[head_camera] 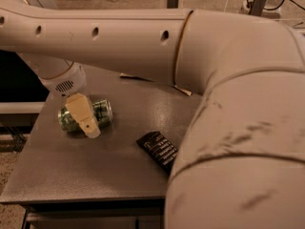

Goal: Knock green can over

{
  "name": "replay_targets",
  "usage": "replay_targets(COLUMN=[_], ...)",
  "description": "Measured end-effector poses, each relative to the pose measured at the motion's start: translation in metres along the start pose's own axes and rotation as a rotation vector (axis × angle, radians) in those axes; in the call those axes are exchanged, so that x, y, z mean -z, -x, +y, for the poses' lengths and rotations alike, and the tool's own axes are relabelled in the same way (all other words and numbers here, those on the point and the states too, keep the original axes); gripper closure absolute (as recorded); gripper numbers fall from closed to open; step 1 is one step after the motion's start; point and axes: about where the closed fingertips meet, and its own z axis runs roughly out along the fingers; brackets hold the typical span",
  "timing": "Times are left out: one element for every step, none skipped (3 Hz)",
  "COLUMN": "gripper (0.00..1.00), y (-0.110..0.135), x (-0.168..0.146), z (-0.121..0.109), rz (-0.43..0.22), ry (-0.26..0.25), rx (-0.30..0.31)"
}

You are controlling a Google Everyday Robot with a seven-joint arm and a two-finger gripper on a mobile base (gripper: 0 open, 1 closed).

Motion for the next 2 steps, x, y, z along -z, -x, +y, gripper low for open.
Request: replay_targets(gripper=[0.00, 0.00], y=[-0.0194, -0.0194], x=[0.0258, 0.0258], z=[0.0095, 0.0095], rz=[-0.105, -0.105], ry=[-0.078, -0.078], rx=[0.043, 0.043])
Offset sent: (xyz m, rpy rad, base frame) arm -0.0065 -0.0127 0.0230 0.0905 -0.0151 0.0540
